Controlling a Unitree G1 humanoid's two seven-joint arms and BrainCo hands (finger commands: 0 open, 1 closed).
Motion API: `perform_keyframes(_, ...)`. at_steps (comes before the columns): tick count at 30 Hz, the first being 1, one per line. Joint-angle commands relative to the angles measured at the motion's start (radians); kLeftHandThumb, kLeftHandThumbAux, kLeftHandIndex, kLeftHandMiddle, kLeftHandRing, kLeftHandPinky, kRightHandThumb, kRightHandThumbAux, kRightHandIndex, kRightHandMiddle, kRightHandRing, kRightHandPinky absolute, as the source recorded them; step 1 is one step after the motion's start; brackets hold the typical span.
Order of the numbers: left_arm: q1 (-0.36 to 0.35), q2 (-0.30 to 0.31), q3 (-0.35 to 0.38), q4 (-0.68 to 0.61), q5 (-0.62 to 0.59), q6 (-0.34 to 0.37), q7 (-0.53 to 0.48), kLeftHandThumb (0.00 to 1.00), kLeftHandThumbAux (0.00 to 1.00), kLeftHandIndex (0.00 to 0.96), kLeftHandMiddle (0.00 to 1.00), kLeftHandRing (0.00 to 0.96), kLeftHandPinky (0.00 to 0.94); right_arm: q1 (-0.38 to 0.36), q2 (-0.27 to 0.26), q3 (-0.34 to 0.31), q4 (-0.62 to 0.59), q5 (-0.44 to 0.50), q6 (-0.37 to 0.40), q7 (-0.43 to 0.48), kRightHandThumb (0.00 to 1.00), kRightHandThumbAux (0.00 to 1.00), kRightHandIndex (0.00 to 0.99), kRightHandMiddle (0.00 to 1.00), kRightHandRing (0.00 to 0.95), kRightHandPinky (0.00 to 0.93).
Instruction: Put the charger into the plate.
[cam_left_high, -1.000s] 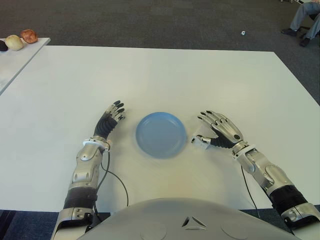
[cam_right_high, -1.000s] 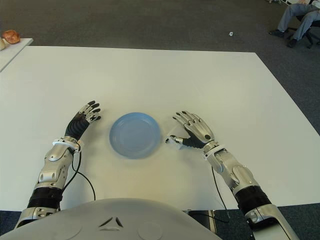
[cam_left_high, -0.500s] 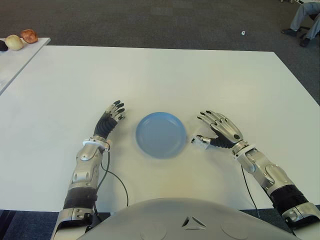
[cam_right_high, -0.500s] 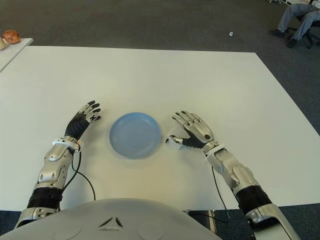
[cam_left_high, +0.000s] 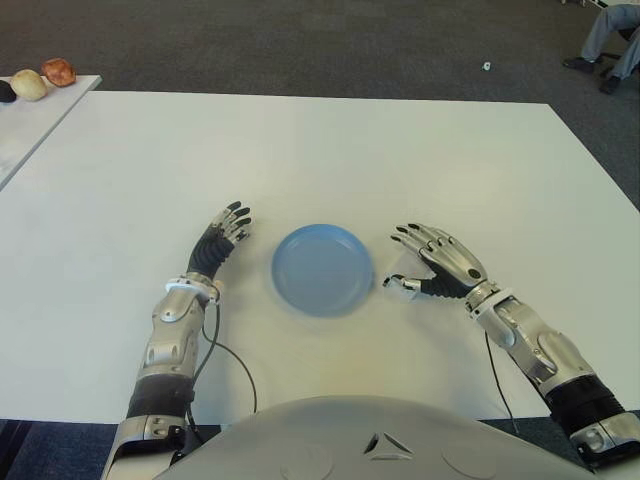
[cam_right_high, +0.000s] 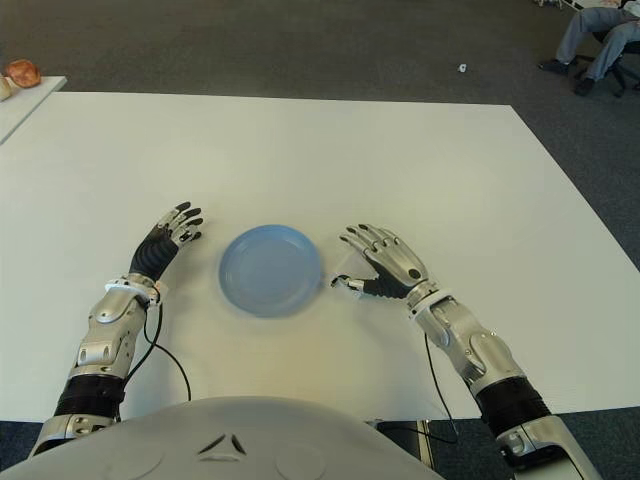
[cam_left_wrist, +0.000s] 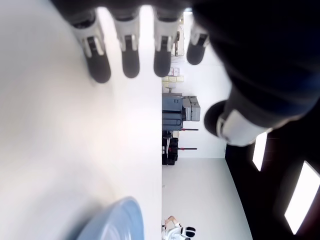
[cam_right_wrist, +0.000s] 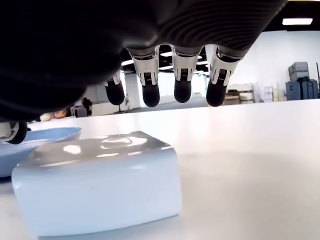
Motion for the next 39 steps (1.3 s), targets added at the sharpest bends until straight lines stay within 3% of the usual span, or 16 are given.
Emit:
perform_keyframes(1,0.004,0.001,-0.001,0.024,-0.007,-0.001,-0.020,0.000,0.597,0.070,0.134,0.133,0.131,0.016,-0.012,-0.013,-0.024,0.025,-0.008,0.043,0.264,0.190,0.000,0.000,0.000,0.000)
perform_keyframes(18,0.005,0.003,-0.003,0.030,-0.018,-0.007,-0.029,0.000,0.599,0.091,0.139,0.133,0.127,0.049,-0.020,-0.047,-0.105,0.057,0.009,0.169,0.240,0.188,0.000,0.000,0.000,0.000)
perform_keyframes(39,0.004,0.000,-0.003,0.037,-0.012,-0.017,-0.019,0.000,0.595,0.083,0.137,0.133,0.129,0.075,-0.012,-0.068,-0.123,0.048,0.009,0.196,0.242,0.196,0.000,0.000,0.000,0.000)
